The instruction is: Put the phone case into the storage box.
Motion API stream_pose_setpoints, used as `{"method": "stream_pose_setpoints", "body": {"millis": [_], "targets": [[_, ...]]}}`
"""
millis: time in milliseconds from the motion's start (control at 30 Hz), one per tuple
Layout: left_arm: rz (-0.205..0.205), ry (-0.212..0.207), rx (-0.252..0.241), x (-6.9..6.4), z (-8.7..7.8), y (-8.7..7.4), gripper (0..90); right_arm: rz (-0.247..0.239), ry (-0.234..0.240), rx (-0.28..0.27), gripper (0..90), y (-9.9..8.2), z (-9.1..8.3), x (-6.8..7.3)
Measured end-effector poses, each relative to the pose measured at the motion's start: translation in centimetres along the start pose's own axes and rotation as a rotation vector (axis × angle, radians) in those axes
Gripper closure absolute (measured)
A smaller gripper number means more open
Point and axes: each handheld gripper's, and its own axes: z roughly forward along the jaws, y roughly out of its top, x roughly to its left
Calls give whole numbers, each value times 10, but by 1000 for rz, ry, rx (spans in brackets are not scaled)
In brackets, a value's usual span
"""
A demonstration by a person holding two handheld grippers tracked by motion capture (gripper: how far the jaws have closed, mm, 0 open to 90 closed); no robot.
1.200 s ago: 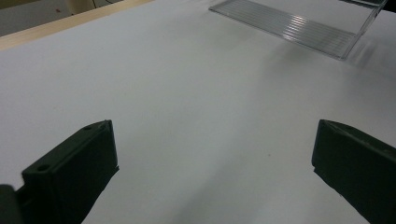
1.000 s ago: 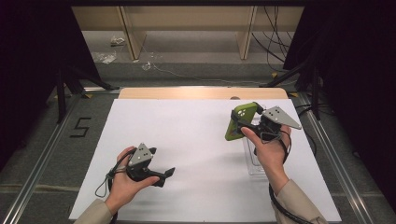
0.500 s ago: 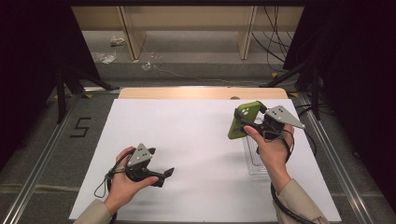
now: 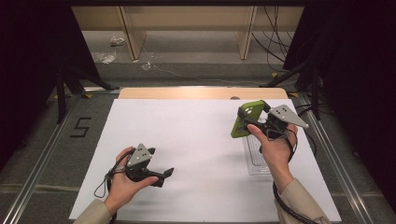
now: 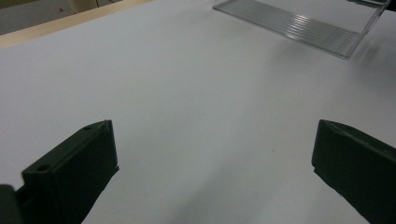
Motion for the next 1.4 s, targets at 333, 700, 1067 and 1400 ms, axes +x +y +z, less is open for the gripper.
{"method": "stream_pose_setpoints", "body": {"millis": [333,700,1067,1400], "targets": [[2,7,-3,2,0,0,0,4,-16,-5,171,1,-2,-5],[1,18,-4,6,0,-1,0,5,-39,-10,171,3,-5,-12],[1,22,-2,7,0,-2,0,6,-61,-14,171,4,-7,-19],[3,30,-6,7,0,-2,0,4,-75,-10,171,3,-7,-23]]}}
